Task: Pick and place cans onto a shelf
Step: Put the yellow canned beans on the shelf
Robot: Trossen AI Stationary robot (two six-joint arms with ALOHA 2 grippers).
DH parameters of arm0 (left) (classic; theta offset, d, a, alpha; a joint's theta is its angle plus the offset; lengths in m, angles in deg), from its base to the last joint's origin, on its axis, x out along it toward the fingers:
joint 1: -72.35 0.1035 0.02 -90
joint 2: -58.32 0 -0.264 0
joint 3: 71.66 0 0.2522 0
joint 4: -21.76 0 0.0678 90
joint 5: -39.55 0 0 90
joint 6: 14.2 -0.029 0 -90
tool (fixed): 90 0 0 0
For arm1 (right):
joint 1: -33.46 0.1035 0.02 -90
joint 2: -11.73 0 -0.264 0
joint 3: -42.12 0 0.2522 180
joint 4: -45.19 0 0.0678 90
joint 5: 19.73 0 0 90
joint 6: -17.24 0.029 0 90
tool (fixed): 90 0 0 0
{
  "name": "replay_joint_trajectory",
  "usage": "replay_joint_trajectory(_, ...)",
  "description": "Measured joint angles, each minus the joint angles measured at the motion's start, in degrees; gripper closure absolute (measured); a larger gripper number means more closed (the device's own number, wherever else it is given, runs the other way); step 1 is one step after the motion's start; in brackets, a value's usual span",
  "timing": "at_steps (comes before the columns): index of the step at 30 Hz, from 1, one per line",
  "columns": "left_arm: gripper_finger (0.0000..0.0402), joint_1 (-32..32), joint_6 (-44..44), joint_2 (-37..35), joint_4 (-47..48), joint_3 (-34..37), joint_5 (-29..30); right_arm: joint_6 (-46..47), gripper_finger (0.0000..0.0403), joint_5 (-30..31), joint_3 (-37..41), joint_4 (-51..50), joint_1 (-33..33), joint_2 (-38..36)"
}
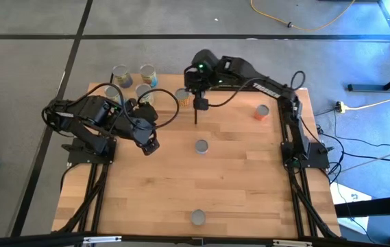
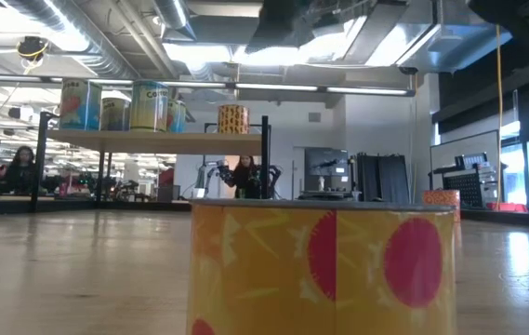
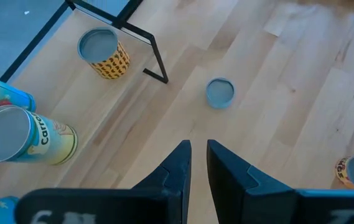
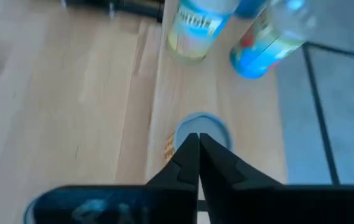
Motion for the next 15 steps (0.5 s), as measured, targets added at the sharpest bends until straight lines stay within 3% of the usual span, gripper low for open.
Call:
replay_joint_trajectory(9,0.0359,0.5,-0.1,0.0,0.0,0.0,4.7,-0.1,0.0393,1.1,0.0,-2.9,0.6,-9.3)
replay_joint_trajectory(15,0.0391,2.2,-3.2,0.8,-2.7,0.0,7.1,0.2,0.0397,1.5,0.0,-4.1,1.5,-16.4)
